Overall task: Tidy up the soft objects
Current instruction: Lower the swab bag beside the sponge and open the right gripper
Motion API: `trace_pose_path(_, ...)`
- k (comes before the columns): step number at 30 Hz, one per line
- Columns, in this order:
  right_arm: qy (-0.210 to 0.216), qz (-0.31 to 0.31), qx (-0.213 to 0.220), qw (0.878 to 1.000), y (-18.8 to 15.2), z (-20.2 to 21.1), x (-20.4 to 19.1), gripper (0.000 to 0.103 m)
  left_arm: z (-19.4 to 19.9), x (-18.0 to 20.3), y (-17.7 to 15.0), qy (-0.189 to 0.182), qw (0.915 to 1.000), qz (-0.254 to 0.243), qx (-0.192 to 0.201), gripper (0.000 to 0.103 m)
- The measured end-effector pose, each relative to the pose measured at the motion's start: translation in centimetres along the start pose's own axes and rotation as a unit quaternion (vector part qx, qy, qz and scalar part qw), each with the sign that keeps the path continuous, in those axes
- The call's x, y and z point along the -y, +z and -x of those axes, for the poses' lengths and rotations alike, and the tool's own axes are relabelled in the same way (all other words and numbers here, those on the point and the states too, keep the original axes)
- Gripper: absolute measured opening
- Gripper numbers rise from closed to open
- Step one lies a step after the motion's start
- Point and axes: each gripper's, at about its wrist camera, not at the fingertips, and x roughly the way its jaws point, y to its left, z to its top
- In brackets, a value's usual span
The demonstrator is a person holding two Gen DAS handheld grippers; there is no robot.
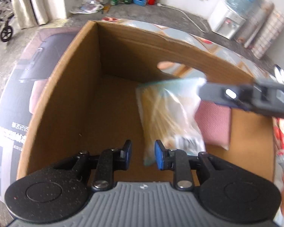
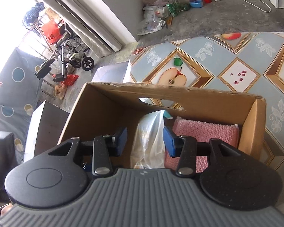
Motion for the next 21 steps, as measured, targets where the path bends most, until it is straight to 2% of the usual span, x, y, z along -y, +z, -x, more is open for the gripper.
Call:
trace_pose_path(2,-0.003,0.01,-0.002,1.0,0.2,-0.3,-0.2,0.039,-0.1,0.6,-0.6,-0.002,0.9997,-0.021,-0.008,0.033)
trace_pose_path(6,-0.012,0.029,-0.012,0.999,0.6,-1.9,-1.0,0.03,-1.9,1.6,-1.6,0.019,0.9977,-0.049,-0.043,0.033)
trace_pose_path(10,-0.023,0.031,-0.033,0.999,0.0,-3.4,-0.9,0.022,-4.5,1.6,-1.4,0.038,0.9953,-0.041,-0.079,0.033)
trace_pose_path(21,-0.041,0.037,-0.046,0.997,-0.5,-5.0,-0.2,0.021,-3.7,-0.7,-0.6,0.069,0.9967,-0.001,-0.044,0.033)
